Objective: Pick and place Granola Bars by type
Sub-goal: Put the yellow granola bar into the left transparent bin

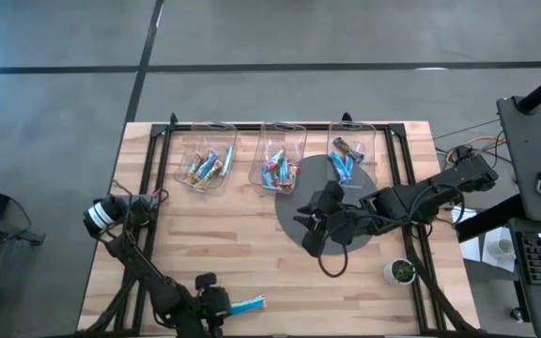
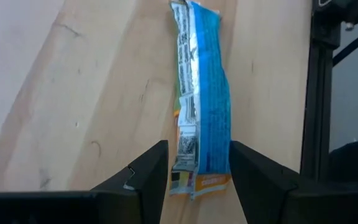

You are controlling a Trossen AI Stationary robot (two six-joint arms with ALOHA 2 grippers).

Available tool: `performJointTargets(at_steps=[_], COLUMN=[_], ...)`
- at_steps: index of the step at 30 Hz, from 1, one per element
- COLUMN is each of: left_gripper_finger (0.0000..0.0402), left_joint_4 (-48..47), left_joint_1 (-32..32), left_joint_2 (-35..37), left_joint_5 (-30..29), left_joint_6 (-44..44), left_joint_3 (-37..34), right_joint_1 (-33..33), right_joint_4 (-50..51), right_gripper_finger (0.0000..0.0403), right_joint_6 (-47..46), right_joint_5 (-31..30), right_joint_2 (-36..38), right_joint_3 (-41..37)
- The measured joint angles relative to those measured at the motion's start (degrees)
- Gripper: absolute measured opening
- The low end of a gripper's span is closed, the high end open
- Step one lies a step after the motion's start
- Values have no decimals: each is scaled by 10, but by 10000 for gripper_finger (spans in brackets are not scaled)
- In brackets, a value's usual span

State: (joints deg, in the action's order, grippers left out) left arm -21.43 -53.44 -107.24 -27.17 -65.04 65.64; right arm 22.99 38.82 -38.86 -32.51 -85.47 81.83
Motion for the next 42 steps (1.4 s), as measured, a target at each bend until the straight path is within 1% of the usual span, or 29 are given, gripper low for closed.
performJointTargets(at_steps=[12, 17, 20, 26, 29, 34, 39, 42], left_gripper_finger=[153, 153, 153, 153, 153, 153, 152, 142], left_joint_4=[-1, 13, 13, 12, -11, -73, -80, -83], left_joint_1=[8, 10, 10, 14, 14, 14, 15, 15], left_joint_2=[0, 0, 0, -31, -42, -52, -56, -57], left_joint_5=[8, 30, 32, 44, 39, -10, -25, -26], left_joint_6=[-4, -23, -26, -36, -53, -78, -89, -92], left_joint_3=[-3, -3, -3, 10, 28, 51, 53, 53], right_joint_1=[0, 0, 0, 0, 0, 0, 0, 0], right_joint_4=[-1, -1, -1, 0, 0, 1, 1, 0], right_gripper_finger=[95, 95, 95, 95, 95, 95, 95, 95], right_joint_6=[-6, -6, -3, 0, 1, 1, 1, 0], right_joint_5=[-2, -2, -2, -2, -2, -2, -2, -2], right_joint_2=[0, 0, 0, 0, 0, 0, 0, 0], right_joint_3=[-21, -22, -22, -22, -22, -22, -22, -22])
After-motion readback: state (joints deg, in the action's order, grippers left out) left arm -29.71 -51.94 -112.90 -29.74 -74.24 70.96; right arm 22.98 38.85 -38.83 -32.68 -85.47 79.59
